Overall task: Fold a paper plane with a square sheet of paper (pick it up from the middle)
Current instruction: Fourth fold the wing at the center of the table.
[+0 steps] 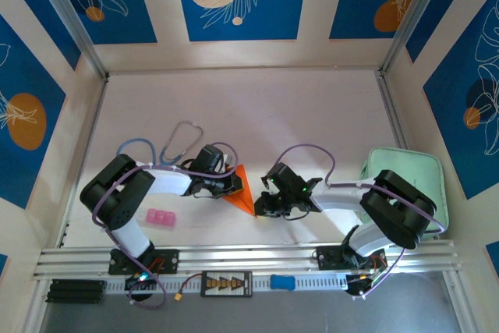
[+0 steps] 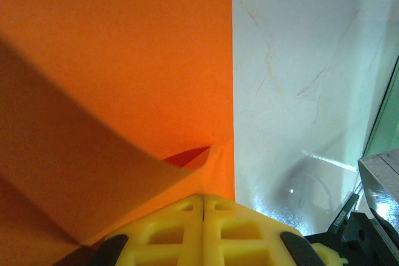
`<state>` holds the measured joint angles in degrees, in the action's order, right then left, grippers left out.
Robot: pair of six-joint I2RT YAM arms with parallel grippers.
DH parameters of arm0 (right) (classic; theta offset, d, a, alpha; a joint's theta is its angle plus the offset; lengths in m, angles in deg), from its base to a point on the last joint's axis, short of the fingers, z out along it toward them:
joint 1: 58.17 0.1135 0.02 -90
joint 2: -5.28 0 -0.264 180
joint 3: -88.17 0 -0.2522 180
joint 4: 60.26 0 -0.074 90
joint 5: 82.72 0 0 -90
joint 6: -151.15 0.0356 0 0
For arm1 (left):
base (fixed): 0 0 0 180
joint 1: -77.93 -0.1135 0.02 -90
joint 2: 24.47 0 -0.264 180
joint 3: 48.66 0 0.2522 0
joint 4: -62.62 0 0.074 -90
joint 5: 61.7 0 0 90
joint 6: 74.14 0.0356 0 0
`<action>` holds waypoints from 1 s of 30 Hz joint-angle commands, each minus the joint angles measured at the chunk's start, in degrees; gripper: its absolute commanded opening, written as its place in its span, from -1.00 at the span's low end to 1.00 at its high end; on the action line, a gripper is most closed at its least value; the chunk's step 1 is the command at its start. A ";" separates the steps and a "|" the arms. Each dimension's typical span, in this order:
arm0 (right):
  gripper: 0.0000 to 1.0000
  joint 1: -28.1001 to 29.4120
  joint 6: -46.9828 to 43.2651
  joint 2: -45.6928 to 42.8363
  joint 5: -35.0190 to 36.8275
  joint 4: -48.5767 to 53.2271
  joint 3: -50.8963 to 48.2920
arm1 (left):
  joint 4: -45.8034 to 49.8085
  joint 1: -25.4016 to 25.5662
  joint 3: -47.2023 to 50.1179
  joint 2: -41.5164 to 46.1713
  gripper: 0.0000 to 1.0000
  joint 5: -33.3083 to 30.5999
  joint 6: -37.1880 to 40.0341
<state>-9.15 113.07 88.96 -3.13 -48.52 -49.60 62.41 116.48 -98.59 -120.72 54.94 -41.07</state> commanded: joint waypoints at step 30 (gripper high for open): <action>-0.84 1.64 1.27 0.30 0.85 10.35 -0.95 | 2.02 0.17 0.65 -1.87 -0.90 -1.06 0.10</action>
<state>-7.97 113.97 87.69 -3.20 -44.91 -49.82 62.12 116.48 -98.59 -120.98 55.33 -41.09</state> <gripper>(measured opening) 0.083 0.065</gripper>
